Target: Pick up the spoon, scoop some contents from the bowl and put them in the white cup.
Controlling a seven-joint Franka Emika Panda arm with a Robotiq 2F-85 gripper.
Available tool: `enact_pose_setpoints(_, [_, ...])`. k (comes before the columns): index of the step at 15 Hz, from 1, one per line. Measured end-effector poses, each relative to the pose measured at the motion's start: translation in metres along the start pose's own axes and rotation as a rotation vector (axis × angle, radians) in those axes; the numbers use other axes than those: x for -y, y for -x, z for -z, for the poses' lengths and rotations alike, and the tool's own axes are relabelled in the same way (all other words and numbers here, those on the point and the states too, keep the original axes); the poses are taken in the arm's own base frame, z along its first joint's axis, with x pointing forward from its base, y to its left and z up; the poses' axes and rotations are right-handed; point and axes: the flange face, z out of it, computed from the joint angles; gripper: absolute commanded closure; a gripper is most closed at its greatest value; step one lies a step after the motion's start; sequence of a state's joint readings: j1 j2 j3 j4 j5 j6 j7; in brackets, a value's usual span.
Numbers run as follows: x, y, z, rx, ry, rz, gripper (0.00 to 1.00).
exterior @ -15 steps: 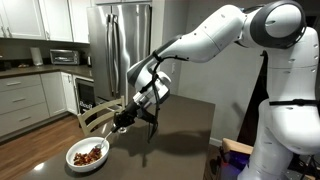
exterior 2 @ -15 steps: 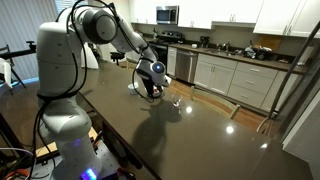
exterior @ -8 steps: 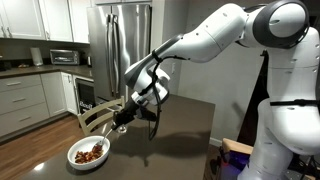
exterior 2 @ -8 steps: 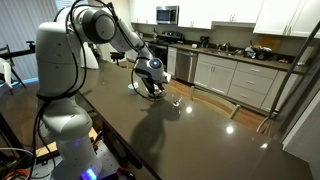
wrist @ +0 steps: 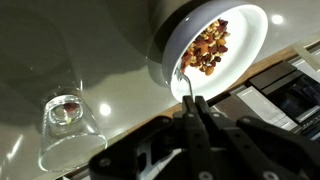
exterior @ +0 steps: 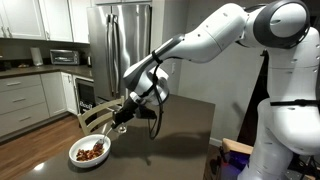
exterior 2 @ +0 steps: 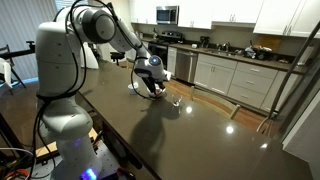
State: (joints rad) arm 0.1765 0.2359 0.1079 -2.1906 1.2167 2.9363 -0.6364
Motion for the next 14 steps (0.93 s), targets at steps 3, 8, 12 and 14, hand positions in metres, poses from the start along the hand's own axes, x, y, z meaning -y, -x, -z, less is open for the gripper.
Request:
enact_pose_setpoints(3, [-0.002, -0.002, -0.001, 0.025, -0.008, -0.03, 0.96])
enact_pose_setpoints(8, [-0.014, -0.001, -0.005, 0.124, -0.06, -0.093, 0.96])
enact_pose_setpoints(12, [-0.018, 0.001, -0.006, 0.168, -0.084, -0.122, 0.96])
enact_pose_setpoints(14, [-0.019, 0.001, -0.006, 0.179, -0.09, -0.132, 0.96])
